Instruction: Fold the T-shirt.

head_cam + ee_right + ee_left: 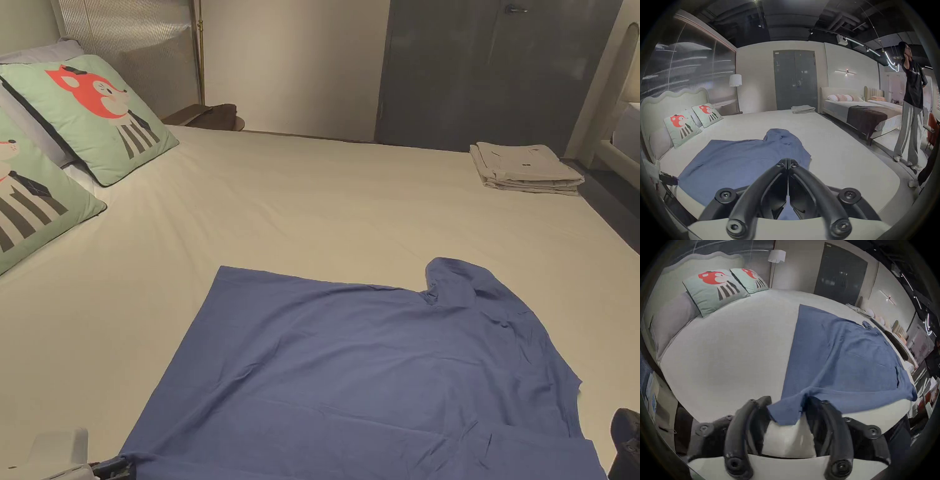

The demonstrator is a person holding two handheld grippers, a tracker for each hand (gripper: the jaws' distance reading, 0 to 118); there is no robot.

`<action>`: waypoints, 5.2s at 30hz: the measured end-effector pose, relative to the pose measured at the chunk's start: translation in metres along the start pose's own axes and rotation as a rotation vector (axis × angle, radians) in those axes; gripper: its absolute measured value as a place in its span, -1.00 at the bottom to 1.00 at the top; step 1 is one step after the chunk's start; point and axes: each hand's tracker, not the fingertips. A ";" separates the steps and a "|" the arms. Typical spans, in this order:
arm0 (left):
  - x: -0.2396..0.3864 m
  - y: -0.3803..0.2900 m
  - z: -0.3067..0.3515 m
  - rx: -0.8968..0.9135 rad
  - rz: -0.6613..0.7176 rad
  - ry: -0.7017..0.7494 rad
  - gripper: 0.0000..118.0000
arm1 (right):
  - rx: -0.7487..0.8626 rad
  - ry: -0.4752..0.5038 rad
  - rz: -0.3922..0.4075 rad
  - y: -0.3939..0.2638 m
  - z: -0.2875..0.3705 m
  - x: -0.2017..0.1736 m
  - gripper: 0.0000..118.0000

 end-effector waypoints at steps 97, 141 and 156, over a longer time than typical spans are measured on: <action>0.051 0.124 -0.042 0.159 -0.045 -0.017 0.65 | -0.048 0.016 0.002 0.023 -0.095 0.008 -1.00; 0.030 0.103 -0.011 -0.047 0.101 0.000 -0.90 | -0.486 0.052 -0.061 0.017 -0.096 0.064 -0.87; -0.002 0.024 0.005 -0.151 0.242 0.007 -0.89 | -0.658 -0.005 -0.020 -0.037 -0.063 0.066 -0.87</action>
